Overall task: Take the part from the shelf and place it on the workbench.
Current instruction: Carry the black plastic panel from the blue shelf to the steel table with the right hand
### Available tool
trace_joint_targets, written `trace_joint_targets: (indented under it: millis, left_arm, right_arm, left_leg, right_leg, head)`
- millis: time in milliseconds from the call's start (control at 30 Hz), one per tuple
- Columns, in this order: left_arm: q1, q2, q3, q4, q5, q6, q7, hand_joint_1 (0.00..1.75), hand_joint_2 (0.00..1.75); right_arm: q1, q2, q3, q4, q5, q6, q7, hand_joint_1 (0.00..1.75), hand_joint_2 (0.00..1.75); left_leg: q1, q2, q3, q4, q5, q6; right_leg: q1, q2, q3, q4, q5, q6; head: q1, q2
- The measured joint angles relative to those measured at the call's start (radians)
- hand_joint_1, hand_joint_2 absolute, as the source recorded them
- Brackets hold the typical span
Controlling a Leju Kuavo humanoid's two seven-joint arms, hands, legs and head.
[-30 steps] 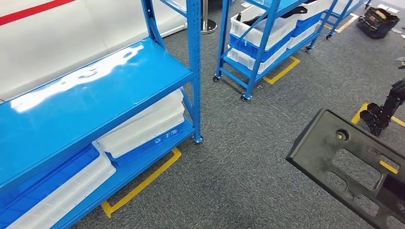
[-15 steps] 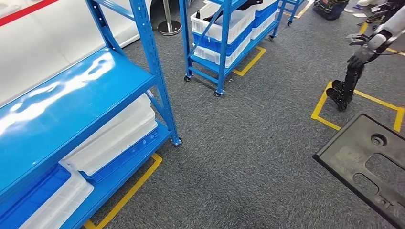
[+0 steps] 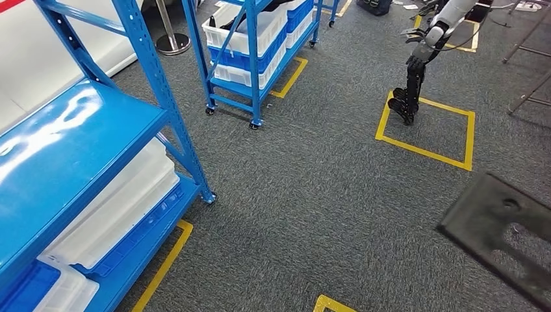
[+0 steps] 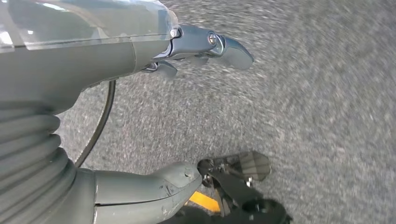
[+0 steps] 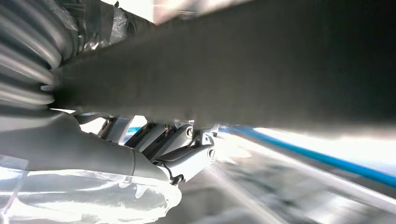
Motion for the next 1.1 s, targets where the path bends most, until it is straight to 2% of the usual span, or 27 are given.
trace_joint_targets:
  millis: [67,100,167,200,233,300,333,367,400,433,467,500,567,600,633,700,733,767,833,867,900,933,967,1000,1033,1100]
  left_arm:
    - [0.000,0.000,0.002,0.000,-0.006,-0.003,-0.002,0.00,1.75]
    - [0.000,0.001,0.003,0.000,-0.008,-0.004,-0.002,0.00,1.75]
    - [-0.003,0.001,0.004,0.000,-0.012,-0.006,-0.004,0.00,1.75]
    - [-0.006,0.002,0.004,0.000,-0.013,-0.007,-0.004,0.00,1.75]
    - [-0.008,0.003,0.004,0.000,-0.014,-0.007,-0.004,0.00,1.75]
    - [-0.008,0.006,0.005,0.000,-0.015,-0.009,-0.005,0.00,1.75]
    - [-0.006,0.006,0.005,0.000,-0.016,-0.010,-0.005,0.00,1.75]
    - [-0.004,0.007,0.005,0.000,-0.017,-0.012,-0.005,0.00,1.75]
    - [-0.002,0.007,0.005,0.000,-0.018,-0.014,-0.005,0.00,1.75]
    - [0.000,0.008,0.005,0.000,-0.020,-0.016,-0.005,0.00,1.75]
    - [0.000,0.009,0.005,0.000,-0.021,-0.016,-0.005,0.00,1.75]
    - [0.000,0.010,0.005,0.000,-0.022,-0.017,-0.005,0.00,1.75]
    - [-0.001,0.015,0.006,0.000,-0.024,-0.018,-0.004,0.00,1.75]
    - [-0.001,0.017,0.006,0.000,-0.026,-0.018,-0.004,0.00,1.75]
    - [-0.002,0.018,0.006,0.000,-0.028,-0.018,-0.003,0.00,1.75]
    - [-0.004,0.018,0.006,0.000,-0.032,-0.019,-0.002,0.00,1.75]
    - [-0.005,0.018,0.006,0.000,-0.033,-0.019,-0.002,0.00,1.75]
    - [-0.006,0.018,0.006,0.000,-0.034,-0.019,-0.003,0.00,1.75]
    - [-0.005,0.018,0.006,0.000,-0.035,-0.020,-0.004,0.00,1.75]
    - [-0.004,0.018,0.006,0.000,-0.035,-0.021,-0.004,0.00,1.75]
    - [-0.003,0.018,0.006,0.000,-0.036,-0.022,-0.004,0.00,1.75]
    - [-0.002,0.018,0.007,0.000,-0.037,-0.024,-0.004,0.00,1.75]
    - [-0.002,0.018,0.007,0.000,-0.039,-0.026,-0.004,0.00,1.75]
    - [-0.002,0.018,0.007,0.000,-0.041,-0.029,-0.004,0.00,1.75]
    - [-0.003,0.018,0.007,0.000,-0.044,-0.032,-0.004,0.00,1.75]
    - [-0.006,0.019,0.007,0.000,-0.049,-0.037,-0.004,0.00,1.75]
  right_arm:
    - [-0.042,-0.042,-0.071,0.038,0.026,0.032,0.038,1.75,1.75]
    - [-0.055,-0.065,-0.097,0.057,0.036,0.041,0.051,1.75,1.75]
    - [-0.071,-0.101,-0.138,0.091,0.048,0.049,0.066,1.75,1.75]
    - [-0.077,-0.115,-0.156,0.104,0.052,0.050,0.069,1.75,1.75]
    - [-0.081,-0.125,-0.168,0.113,0.055,0.053,0.072,1.75,1.75]
    - [-0.093,-0.144,-0.180,0.129,0.066,0.063,0.082,1.75,1.75]
    - [-0.099,-0.155,-0.181,0.139,0.074,0.070,0.090,1.75,1.75]
    - [-0.104,-0.167,-0.181,0.151,0.083,0.078,0.098,1.75,1.75]
    - [-0.106,-0.181,-0.181,0.166,0.092,0.085,0.105,1.75,1.75]
    - [-0.108,-0.196,-0.181,0.182,0.101,0.091,0.112,1.75,1.75]
    - [-0.111,-0.212,-0.181,0.200,0.110,0.095,0.116,1.75,1.75]
    - [-0.114,-0.229,-0.181,0.218,0.119,0.097,0.119,1.75,1.75]
    - [-0.124,-0.256,-0.181,0.253,0.131,0.099,0.121,1.75,1.75]
    - [-0.128,-0.264,-0.181,0.266,0.135,0.100,0.121,1.75,1.75]
    - [-0.131,-0.270,-0.181,0.277,0.139,0.101,0.121,1.75,1.75]
    - [-0.134,-0.282,-0.182,0.293,0.146,0.105,0.121,1.75,1.75]
    - [-0.133,-0.289,-0.182,0.301,0.149,0.108,0.121,1.75,1.75]
    - [-0.135,-0.299,-0.182,0.308,0.152,0.111,0.120,1.75,1.75]
    - [-0.143,-0.322,-0.182,0.326,0.155,0.120,0.120,1.75,1.75]
    - [-0.148,-0.331,-0.182,0.334,0.156,0.124,0.120,1.75,1.75]
    - [-0.151,-0.337,-0.182,0.342,0.156,0.127,0.119,1.75,1.75]
    - [-0.152,-0.342,-0.182,0.349,0.157,0.130,0.115,1.75,1.75]
    - [-0.154,-0.346,-0.182,0.355,0.159,0.134,0.108,1.75,1.75]
    - [-0.158,-0.352,-0.182,0.361,0.161,0.137,0.097,1.75,1.75]
    - [-0.164,-0.359,-0.182,0.368,0.165,0.141,0.082,1.75,1.75]
    - [-0.179,-0.371,-0.182,0.380,0.172,0.148,0.055,1.75,1.75]
  left_leg:
    - [-0.004,0.017,0.003,0.010,-0.008,-0.010]
    - [-0.007,0.025,0.006,0.013,-0.011,-0.015]
    - [-0.009,0.043,0.011,0.014,-0.014,-0.024]
    - [-0.007,0.037,0.013,0.018,-0.020,-0.030]
    - [-0.005,0.016,0.009,0.030,-0.033,-0.035]
    - [0.000,-0.050,-0.024,0.112,-0.087,-0.042]
    - [0.000,-0.072,-0.055,0.180,-0.121,-0.042]
    - [0.001,-0.082,-0.087,0.247,-0.147,-0.042]
    - [0.001,-0.085,-0.109,0.290,-0.154,-0.041]
    - [0.000,-0.087,-0.118,0.303,-0.144,-0.038]
    - [0.000,-0.091,-0.106,0.269,-0.111,-0.033]
    - [-0.001,-0.105,-0.083,0.209,-0.070,-0.026]
    - [-0.002,-0.160,-0.035,0.087,-0.012,-0.009]
    - [-0.003,-0.180,-0.021,0.053,-0.004,-0.005]
    - [-0.005,-0.188,-0.015,0.037,-0.006,-0.002]
    - [-0.004,-0.162,-0.007,0.017,-0.001,0.000]
    - [-0.002,-0.147,-0.003,0.003,0.006,0.004]
    - [0.001,-0.131,0.002,-0.011,0.013,0.008]
    - [0.000,-0.096,0.007,-0.025,0.020,0.015]
    - [-0.001,-0.079,0.006,-0.025,0.020,0.016]
    - [-0.002,-0.062,0.005,-0.024,0.018,0.016]
    - [-0.002,-0.047,0.004,-0.022,0.015,0.014]
    - [-0.002,-0.032,0.005,-0.019,0.011,0.011]
    - [-0.001,-0.017,0.006,-0.014,0.005,0.007]
    - [-0.001,-0.004,0.009,-0.008,-0.001,0.002]
    - [-0.005,0.019,0.013,0.004,-0.015,-0.011]
  right_leg:
    - [0.005,-0.034,0.067,-0.113,0.032,-0.007]
    - [0.008,-0.042,0.078,-0.137,0.035,-0.012]
    - [0.010,-0.023,0.073,-0.141,0.034,-0.024]
    - [0.008,-0.013,0.072,-0.143,0.036,-0.029]
    - [0.006,-0.002,0.071,-0.145,0.038,-0.034]
    - [0.002,0.018,0.070,-0.147,0.042,-0.044]
    - [0.003,0.030,0.069,-0.147,0.043,-0.047]
    - [0.004,0.044,0.067,-0.146,0.044,-0.049]
    - [0.005,0.058,0.066,-0.145,0.044,-0.049]
    - [0.007,0.074,0.066,-0.143,0.044,-0.049]
    - [0.008,0.090,0.067,-0.142,0.044,-0.049]
    - [0.009,0.104,0.069,-0.142,0.044,-0.049]
    - [0.010,0.132,0.067,-0.140,0.045,-0.045]
    - [0.007,0.144,0.063,-0.139,0.047,-0.039]
    - [0.004,0.159,0.057,-0.140,0.050,-0.032]
    - [-0.003,0.184,0.048,-0.145,0.058,-0.016]
    - [-0.002,0.171,0.044,-0.142,0.056,-0.011]
    - [0.001,0.145,0.034,-0.125,0.044,-0.008]
    - [0.005,0.067,-0.016,-0.025,-0.014,-0.003]
    - [0.004,0.046,-0.048,0.039,-0.044,0.001]
    - [0.002,0.034,-0.073,0.093,-0.062,0.005]
    - [-0.001,0.030,-0.081,0.111,-0.060,0.009]
    - [-0.004,0.025,-0.069,0.093,-0.040,0.013]
    - [-0.007,0.016,-0.038,0.039,-0.008,0.016]
    - [-0.009,-0.004,0.000,-0.032,0.021,0.017]
    - [-0.006,-0.029,0.053,-0.130,0.051,0.011]
  head:
    - [0.000,0.000]
    - [-0.001,0.000]
    - [-0.001,0.000]
    - [-0.001,0.000]
    - [-0.001,0.000]
    - [-0.001,0.000]
    - [-0.001,0.000]
    - [-0.001,0.000]
    - [-0.001,0.000]
    - [-0.001,0.000]
    - [-0.001,0.000]
    - [-0.001,0.000]
    - [-0.001,0.000]
    - [-0.001,0.000]
    - [-0.001,0.000]
    - [-0.002,0.000]
    - [-0.001,0.000]
    - [-0.001,0.000]
    - [0.001,0.000]
    - [0.000,0.000]
    - [0.001,0.000]
    - [0.001,0.000]
    - [0.001,0.000]
    - [0.001,0.000]
    - [0.001,0.000]
    - [0.000,0.000]
